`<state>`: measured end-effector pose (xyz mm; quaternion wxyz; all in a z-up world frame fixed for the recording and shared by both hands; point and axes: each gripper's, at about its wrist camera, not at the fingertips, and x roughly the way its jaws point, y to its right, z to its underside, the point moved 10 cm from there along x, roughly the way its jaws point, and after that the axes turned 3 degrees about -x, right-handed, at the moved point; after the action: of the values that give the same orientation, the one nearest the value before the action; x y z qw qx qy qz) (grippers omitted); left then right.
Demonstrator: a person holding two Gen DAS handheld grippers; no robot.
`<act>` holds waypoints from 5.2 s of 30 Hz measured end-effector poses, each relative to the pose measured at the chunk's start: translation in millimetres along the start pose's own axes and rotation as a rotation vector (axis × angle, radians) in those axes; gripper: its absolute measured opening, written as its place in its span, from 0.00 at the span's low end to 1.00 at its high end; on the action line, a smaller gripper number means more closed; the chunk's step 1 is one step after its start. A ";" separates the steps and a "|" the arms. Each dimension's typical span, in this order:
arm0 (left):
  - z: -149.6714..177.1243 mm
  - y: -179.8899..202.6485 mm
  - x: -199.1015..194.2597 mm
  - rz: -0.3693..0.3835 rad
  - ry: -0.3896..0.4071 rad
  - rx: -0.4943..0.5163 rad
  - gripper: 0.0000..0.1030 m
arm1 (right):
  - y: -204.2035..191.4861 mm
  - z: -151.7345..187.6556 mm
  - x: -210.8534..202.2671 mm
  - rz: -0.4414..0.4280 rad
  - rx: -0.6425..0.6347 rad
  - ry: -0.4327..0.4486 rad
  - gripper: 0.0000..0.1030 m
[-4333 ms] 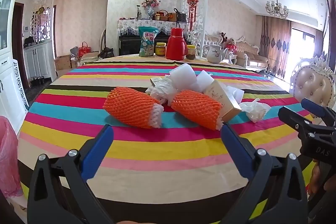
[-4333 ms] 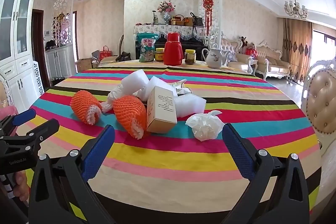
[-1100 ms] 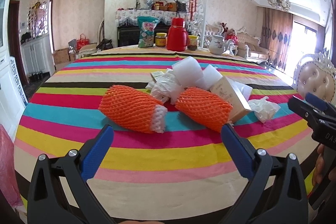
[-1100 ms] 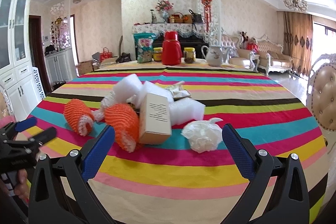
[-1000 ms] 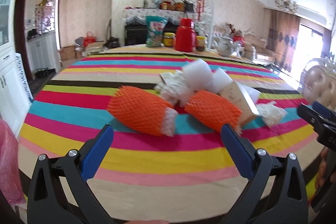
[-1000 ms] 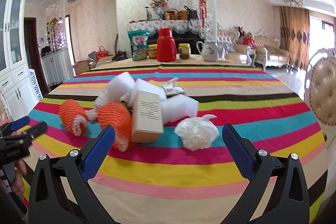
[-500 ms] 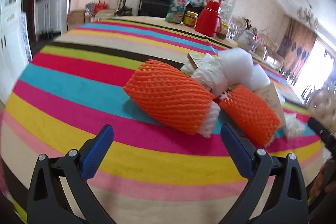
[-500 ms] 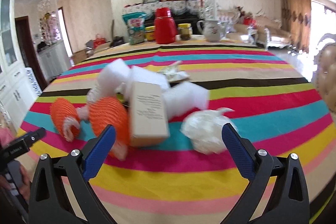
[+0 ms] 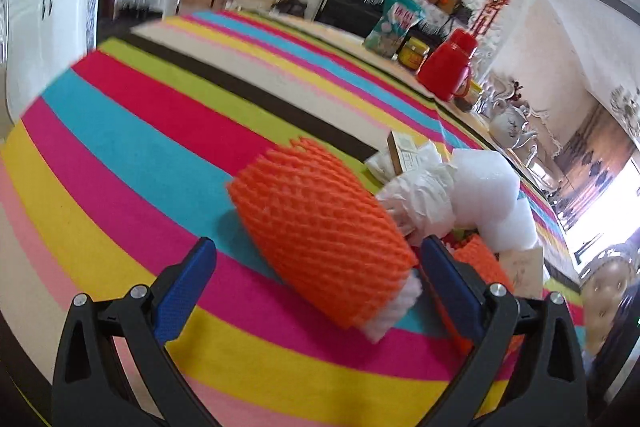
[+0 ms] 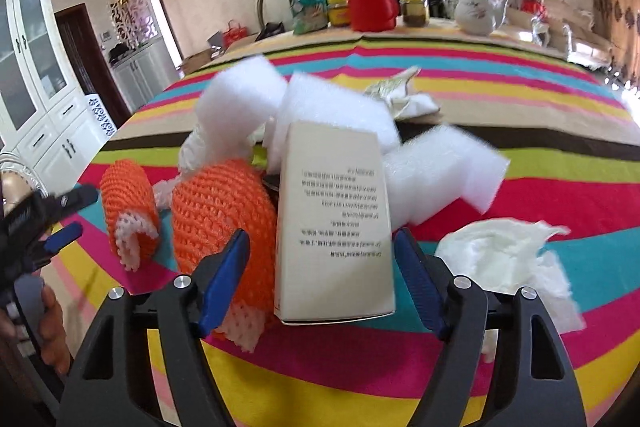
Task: Collect trash
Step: 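Grasp an orange foam net with the left tool while the right tool grasps the white cardboard box, then carry the net and box to the pink bin and open both tools, then move both open tools back over the table, then grasp the second orange net with the left tool while the right tool grasps the white tissue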
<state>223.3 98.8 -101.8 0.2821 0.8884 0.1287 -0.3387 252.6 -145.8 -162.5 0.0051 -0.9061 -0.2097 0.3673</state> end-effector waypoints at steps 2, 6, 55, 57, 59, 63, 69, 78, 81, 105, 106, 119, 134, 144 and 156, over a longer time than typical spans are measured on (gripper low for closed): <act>0.6 4.4 9.4 -0.027 -0.012 -0.017 0.95 | 0.0 6.7 7.1 -0.027 0.013 -0.026 0.55; 7.8 13.2 34.1 -0.071 -0.058 -0.013 0.86 | 2.7 7.1 6.3 -0.039 0.015 -0.017 0.50; -9.8 -293.8 -257.3 -0.429 0.373 0.200 0.28 | -408.3 34.5 -41.9 -0.469 -0.601 0.138 0.50; -12.0 -315.7 -266.1 -0.463 0.377 0.175 0.28 | -432.1 38.7 -35.0 -0.504 -0.624 0.123 0.50; -17.5 -329.3 -265.4 -0.479 0.372 0.149 0.29 | -453.9 43.7 -29.9 -0.540 -0.644 0.106 0.50; -26.8 -368.4 -269.2 -0.524 0.357 0.097 0.29 | -498.3 55.7 -26.3 -0.600 -0.699 0.090 0.50; -32.3 -420.7 -257.0 -0.576 0.291 0.100 0.29 | -557.9 65.4 -13.4 -0.666 -0.743 0.065 0.50; -32.0 -461.7 -252.2 -0.508 0.273 0.013 0.49 | -606.5 85.4 10.6 -0.728 -0.819 0.022 0.65; -31.6 -465.0 -265.0 -0.535 0.314 0.007 0.60 | -601.8 79.7 8.8 -0.712 -0.799 0.037 0.72; 5.4 -124.0 -168.5 -0.018 0.261 0.222 0.95 | -127.6 8.2 -82.9 -0.058 -0.269 0.224 0.76; 12.2 -105.4 -159.4 0.007 0.243 0.231 0.95 | -96.2 8.3 -89.4 -0.004 -0.230 0.233 0.76; 91.4 70.0 -61.9 0.129 0.048 0.406 0.95 | 96.5 25.2 -59.5 0.251 -0.062 0.042 0.81; 104.7 96.8 -6.9 0.088 -0.055 0.401 0.95 | 108.9 16.5 -37.5 0.161 0.013 0.030 0.16; 105.0 110.0 21.4 0.084 -0.107 0.404 0.50 | 101.4 20.4 -46.1 0.111 0.008 0.040 0.16; 96.0 104.2 -5.2 0.136 0.000 0.459 0.18 | 93.9 21.1 -56.3 0.086 -0.014 0.080 0.16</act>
<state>212.4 -42.0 -113.9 0.0948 0.9357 -0.0117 -0.3395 237.7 -256.0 -155.9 -0.0088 -0.9283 -0.1729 0.3291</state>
